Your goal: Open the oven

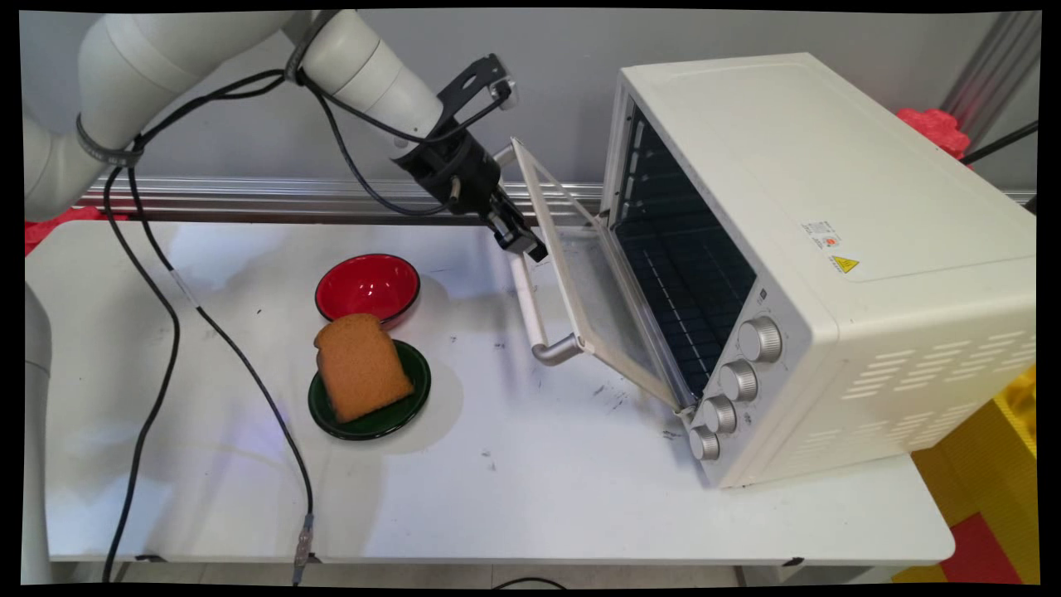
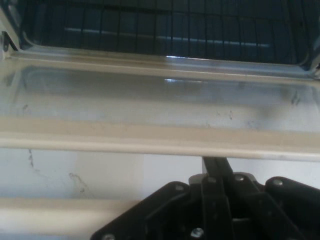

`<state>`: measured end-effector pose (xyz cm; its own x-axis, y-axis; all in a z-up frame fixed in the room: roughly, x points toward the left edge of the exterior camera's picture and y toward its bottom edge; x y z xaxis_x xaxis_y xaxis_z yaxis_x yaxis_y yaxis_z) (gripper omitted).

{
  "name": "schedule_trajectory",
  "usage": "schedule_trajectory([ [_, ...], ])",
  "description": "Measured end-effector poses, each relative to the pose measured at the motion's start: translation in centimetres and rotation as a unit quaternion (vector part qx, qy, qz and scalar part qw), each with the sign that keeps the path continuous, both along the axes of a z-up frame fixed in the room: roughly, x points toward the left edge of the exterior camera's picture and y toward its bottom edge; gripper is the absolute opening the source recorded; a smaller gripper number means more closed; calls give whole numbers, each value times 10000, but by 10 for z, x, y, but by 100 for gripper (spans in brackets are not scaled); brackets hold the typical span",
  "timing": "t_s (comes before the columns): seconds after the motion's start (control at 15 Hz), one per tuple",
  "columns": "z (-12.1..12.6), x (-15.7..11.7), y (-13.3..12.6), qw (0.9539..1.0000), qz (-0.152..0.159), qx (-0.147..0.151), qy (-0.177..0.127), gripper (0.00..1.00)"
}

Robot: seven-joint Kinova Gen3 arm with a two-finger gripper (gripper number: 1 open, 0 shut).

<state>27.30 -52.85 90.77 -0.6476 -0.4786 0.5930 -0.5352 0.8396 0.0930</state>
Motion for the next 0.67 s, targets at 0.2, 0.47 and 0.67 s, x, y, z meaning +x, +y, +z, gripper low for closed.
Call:
schedule_trajectory([
  [0.2,-8,6,3,10000,-3,-11,15,0],
  [0.47,-18,15,7,10000,-18,-35,26,0],
  [0.67,-26,22,9,10000,-36,-66,35,0],
])
